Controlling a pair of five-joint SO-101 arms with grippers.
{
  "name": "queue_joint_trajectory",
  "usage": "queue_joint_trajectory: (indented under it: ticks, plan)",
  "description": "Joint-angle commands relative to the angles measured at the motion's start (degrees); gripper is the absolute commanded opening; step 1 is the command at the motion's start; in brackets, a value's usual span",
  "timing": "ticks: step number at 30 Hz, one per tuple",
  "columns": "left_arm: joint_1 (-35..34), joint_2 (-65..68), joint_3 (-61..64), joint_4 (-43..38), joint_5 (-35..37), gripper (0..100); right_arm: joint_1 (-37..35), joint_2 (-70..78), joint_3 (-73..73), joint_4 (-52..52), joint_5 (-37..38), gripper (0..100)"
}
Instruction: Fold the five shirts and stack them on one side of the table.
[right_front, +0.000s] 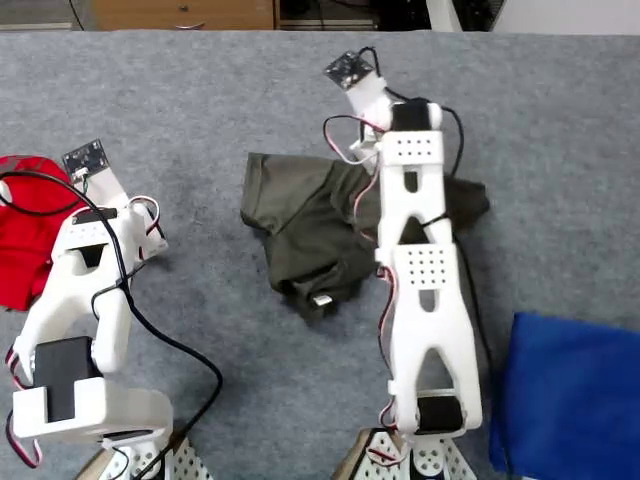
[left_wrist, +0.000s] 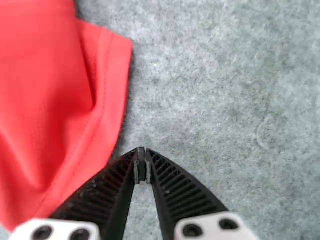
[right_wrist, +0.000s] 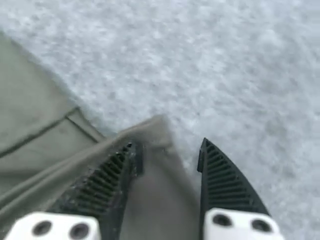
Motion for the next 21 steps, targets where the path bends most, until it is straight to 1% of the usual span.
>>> queue_joint_trajectory:
  ticks: [1, 6, 7, 9, 10, 11, 13, 16, 21]
  plan:
    - [0.7, -2.4, -1.8, -0.7, 0.4, 2, -1.1, 0.4, -1.2, -2.5, -0.3, 18.6]
    - [0.6, -2.4, -1.8, -0.6, 0.4, 2, -0.7, 1.5, 1.5, -6.5, -0.2, 17.5]
    - [0.6, -2.4, -1.8, -0.6, 0.4, 2, -0.7, 1.5, 1.5, -6.5, -0.2, 14.8]
    - [0.4, -2.4, -1.8, -0.6, 0.4, 2, -0.7, 1.5, 1.5, -6.6, 0.0, 6.0]
    - [0.4, -2.4, -1.8, -0.6, 0.4, 2, -0.7, 1.6, 1.5, -6.6, 1.1, 1.9]
    - [0.4, -2.4, -1.8, -0.6, 0.4, 2, -0.7, 1.6, 1.5, -6.4, 3.3, 0.2]
    - [0.4, -2.4, -1.8, -0.6, 0.4, 2, -0.5, 1.5, 0.9, -5.5, 4.7, 1.6]
    - [0.4, -2.4, -1.8, -0.7, 0.4, 2, 0.0, 0.7, -0.7, -4.7, 4.6, 0.5]
    - [0.4, -2.4, -1.8, -0.8, 0.4, 2, 1.0, -3.8, -4.2, 0.1, 3.5, 0.5]
